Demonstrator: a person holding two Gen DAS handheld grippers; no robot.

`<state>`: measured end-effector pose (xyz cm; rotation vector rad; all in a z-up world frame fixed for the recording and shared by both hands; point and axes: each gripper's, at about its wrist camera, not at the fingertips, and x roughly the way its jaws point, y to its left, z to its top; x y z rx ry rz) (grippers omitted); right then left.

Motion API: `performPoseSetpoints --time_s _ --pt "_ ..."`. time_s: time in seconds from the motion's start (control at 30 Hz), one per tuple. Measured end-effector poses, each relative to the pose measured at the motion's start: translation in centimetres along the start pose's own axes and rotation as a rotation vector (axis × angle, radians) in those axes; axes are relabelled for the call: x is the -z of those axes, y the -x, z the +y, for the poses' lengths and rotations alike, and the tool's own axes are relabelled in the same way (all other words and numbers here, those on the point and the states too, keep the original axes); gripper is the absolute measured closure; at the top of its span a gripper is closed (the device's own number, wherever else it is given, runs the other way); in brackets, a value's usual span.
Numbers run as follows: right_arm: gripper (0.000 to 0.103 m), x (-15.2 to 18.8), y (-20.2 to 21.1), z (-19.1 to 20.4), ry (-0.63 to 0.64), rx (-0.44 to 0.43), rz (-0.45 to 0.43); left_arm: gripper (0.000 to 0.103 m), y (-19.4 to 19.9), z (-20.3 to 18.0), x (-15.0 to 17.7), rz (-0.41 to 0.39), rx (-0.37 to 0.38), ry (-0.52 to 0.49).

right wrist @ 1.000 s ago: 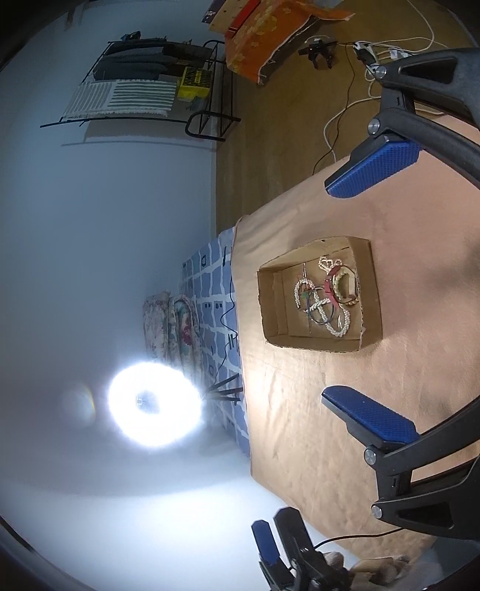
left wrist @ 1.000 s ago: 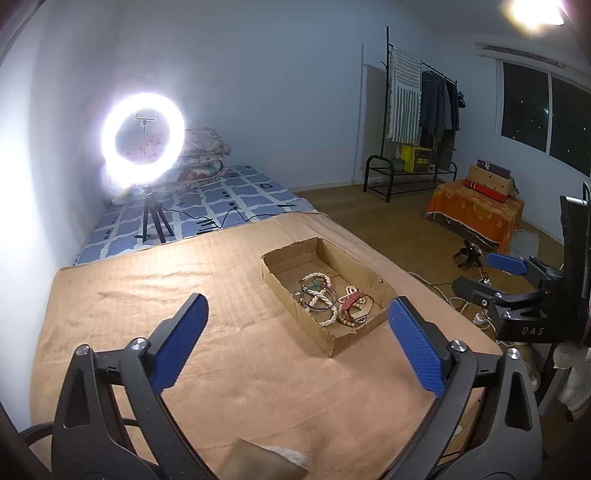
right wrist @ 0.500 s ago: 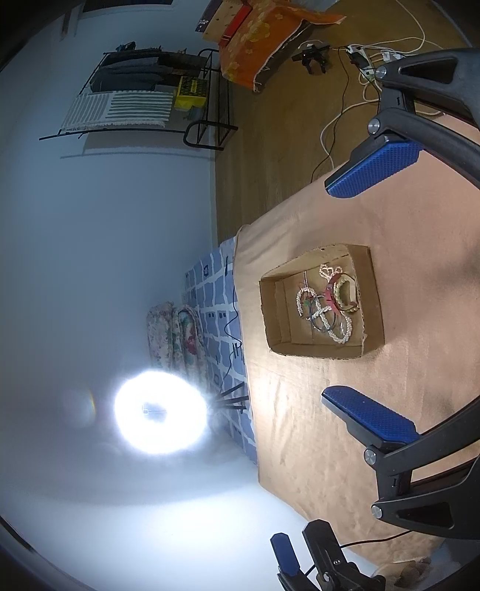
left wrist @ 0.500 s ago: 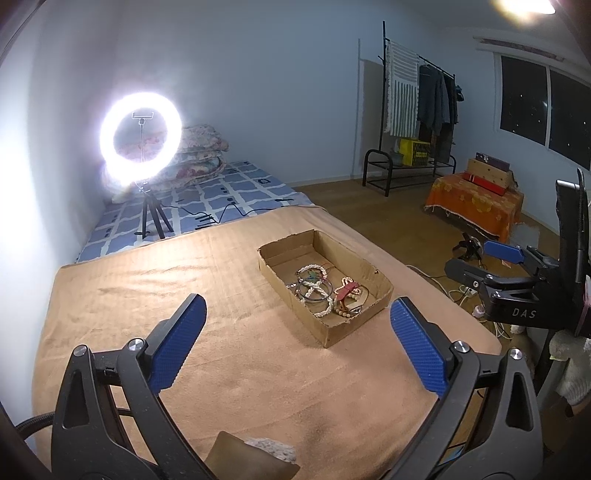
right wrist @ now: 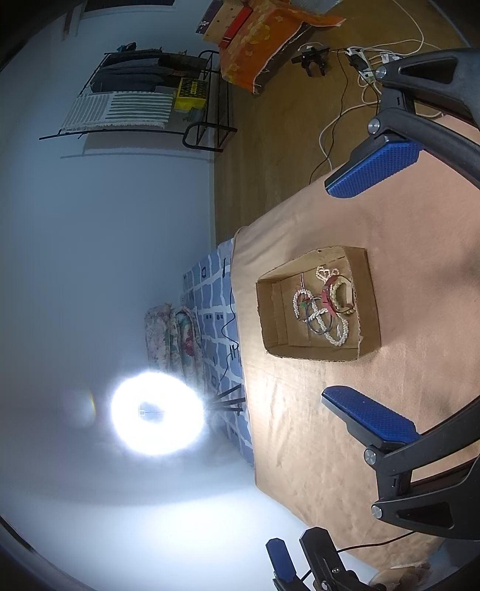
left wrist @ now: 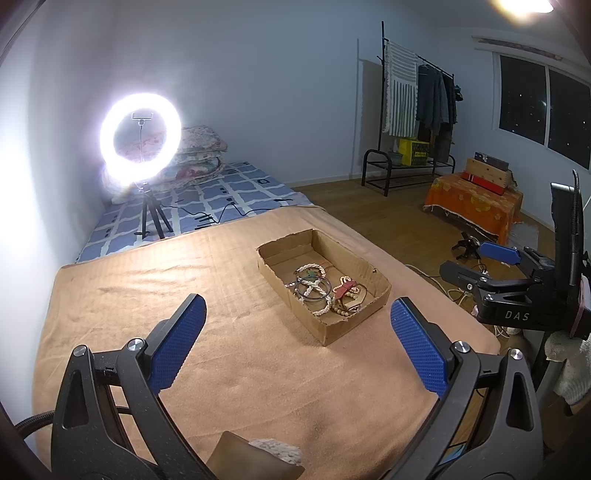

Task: Organize jewelry

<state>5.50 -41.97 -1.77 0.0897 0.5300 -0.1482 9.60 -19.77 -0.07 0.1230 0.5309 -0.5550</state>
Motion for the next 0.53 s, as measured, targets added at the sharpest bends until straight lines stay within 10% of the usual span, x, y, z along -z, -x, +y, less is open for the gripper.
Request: performPoseSetpoints --time_s 0.53 --pt "0.0 0.46 -0.52 -0.04 -0.003 0.004 0.017 0.001 0.09 0.22 0.68 -0.015 -0.018 0.007"
